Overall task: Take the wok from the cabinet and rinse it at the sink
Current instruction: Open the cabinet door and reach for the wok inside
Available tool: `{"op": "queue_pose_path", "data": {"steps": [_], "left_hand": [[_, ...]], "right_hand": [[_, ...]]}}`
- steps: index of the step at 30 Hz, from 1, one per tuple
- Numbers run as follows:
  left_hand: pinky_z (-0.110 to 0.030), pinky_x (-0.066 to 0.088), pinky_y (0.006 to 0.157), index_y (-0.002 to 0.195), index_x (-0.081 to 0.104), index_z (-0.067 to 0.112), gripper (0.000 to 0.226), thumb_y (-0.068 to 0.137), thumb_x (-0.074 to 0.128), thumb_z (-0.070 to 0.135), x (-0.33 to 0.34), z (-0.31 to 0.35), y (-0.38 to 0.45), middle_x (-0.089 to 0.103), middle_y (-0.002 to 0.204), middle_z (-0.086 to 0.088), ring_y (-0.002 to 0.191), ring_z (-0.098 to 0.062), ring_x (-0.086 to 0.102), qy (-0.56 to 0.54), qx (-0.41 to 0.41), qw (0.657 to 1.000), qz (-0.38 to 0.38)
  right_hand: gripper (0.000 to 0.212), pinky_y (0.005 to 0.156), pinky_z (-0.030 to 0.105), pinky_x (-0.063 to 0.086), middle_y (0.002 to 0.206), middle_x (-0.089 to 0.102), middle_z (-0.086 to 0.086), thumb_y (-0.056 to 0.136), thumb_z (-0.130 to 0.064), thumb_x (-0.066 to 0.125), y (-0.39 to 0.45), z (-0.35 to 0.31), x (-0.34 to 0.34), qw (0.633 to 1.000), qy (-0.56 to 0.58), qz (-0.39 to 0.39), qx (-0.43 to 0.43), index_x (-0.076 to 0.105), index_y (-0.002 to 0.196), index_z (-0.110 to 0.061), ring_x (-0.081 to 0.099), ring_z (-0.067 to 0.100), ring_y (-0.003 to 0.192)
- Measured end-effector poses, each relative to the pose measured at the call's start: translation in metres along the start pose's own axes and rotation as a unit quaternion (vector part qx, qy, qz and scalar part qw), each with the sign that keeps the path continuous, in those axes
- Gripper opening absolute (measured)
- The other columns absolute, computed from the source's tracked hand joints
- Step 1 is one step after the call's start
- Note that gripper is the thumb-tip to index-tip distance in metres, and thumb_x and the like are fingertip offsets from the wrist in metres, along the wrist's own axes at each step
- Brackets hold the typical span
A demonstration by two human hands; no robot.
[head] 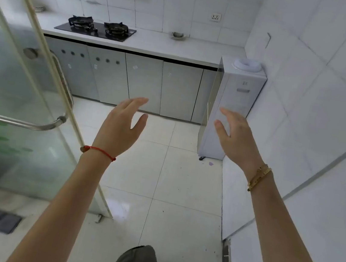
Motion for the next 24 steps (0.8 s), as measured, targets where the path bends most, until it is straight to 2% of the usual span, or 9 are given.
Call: {"op": "queue_pose_path", "data": {"steps": [9, 18, 24], "left_hand": [[-0.022, 0.036, 0.105, 0.136, 0.054, 0.012, 0.038, 0.098, 0.052, 0.019, 0.052, -0.042, 0.049, 0.059, 0.134, -0.003, 0.127, -0.019, 0.053, 0.006, -0.021, 1.000, -0.006], [-0.026, 0.038, 0.106, 0.136, 0.054, 0.010, 0.039, 0.098, 0.053, 0.018, 0.103, -0.103, 0.151, 0.061, 0.133, -0.005, 0.127, -0.021, 0.053, 0.014, -0.047, 0.998, -0.030], [-0.029, 0.039, 0.107, 0.137, 0.054, 0.010, 0.039, 0.098, 0.054, 0.017, 0.129, -0.144, 0.215, 0.060, 0.134, -0.005, 0.127, -0.021, 0.053, 0.014, -0.063, 0.997, -0.036]], "right_hand": [[0.048, 0.117, 0.041, 0.029, 0.145, 0.049, 0.008, 0.102, -0.033, 0.042, 0.055, 0.041, 0.051, 0.999, 0.006, -0.034, 0.031, 0.042, 0.145, -0.012, 0.036, 0.021, 0.139], [0.047, 0.116, 0.041, 0.031, 0.145, 0.049, 0.006, 0.103, -0.033, 0.041, 0.174, 0.072, 0.097, 0.997, 0.016, -0.059, 0.040, 0.043, 0.145, -0.013, 0.038, 0.020, 0.138], [0.048, 0.114, 0.033, 0.029, 0.146, 0.048, 0.004, 0.103, -0.035, 0.041, 0.255, 0.089, 0.127, 0.997, 0.021, -0.067, 0.038, 0.041, 0.146, -0.014, 0.037, 0.018, 0.138]]}}
Point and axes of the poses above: each hand's wrist, its own y-axis towards the middle knuckle, its own x-axis out of the palm, z = x × y, the point moved 9 cm from there along y, towards the middle knuckle
